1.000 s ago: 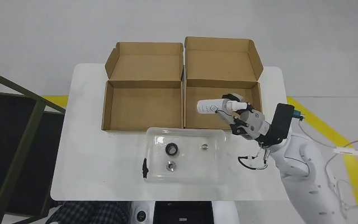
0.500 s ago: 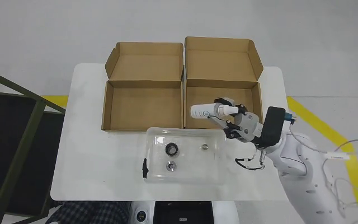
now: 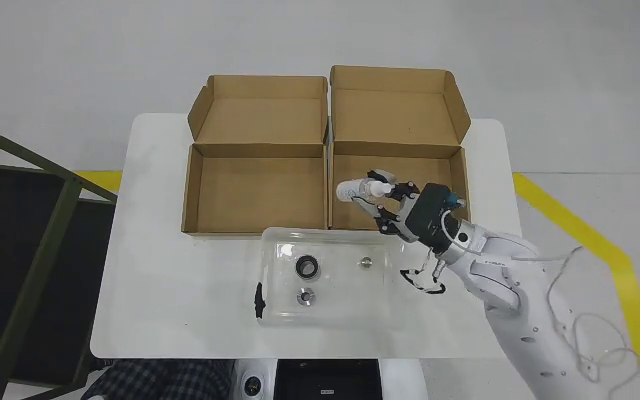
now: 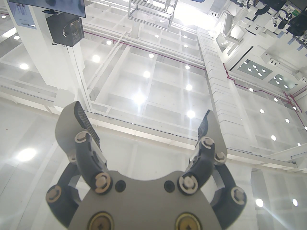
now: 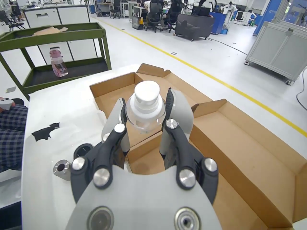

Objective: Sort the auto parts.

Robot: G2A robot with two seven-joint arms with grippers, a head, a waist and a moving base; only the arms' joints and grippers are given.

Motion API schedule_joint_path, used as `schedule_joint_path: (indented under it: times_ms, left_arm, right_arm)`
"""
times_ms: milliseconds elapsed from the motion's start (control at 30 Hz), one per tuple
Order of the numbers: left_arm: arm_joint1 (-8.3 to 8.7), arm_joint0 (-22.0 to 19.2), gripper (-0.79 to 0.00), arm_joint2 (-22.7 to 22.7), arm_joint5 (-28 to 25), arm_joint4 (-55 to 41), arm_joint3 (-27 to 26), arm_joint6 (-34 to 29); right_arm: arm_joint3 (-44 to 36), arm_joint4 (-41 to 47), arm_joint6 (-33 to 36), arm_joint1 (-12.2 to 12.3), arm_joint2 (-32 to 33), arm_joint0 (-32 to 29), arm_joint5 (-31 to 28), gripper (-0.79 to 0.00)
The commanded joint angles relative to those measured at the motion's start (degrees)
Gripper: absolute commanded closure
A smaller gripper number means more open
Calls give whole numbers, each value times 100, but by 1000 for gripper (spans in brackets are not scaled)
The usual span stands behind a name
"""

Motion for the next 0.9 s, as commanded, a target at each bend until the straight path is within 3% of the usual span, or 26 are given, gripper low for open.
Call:
schedule_joint_path:
  times_ms: [0, 367, 867]
  left_arm:
    - [0, 0, -785, 0, 0, 0, 0, 0]
    - [0, 0, -785, 0, 0, 0, 0, 0]
    - [0, 0, -785, 0, 0, 0, 0, 0]
  right_arm:
    - [80, -110, 165, -17, -91, 102, 171, 0]
    - [957, -38, 981, -135, -673, 855, 331, 0]
    - [1988, -256, 1188, -323, -1251, 1633, 707, 0]
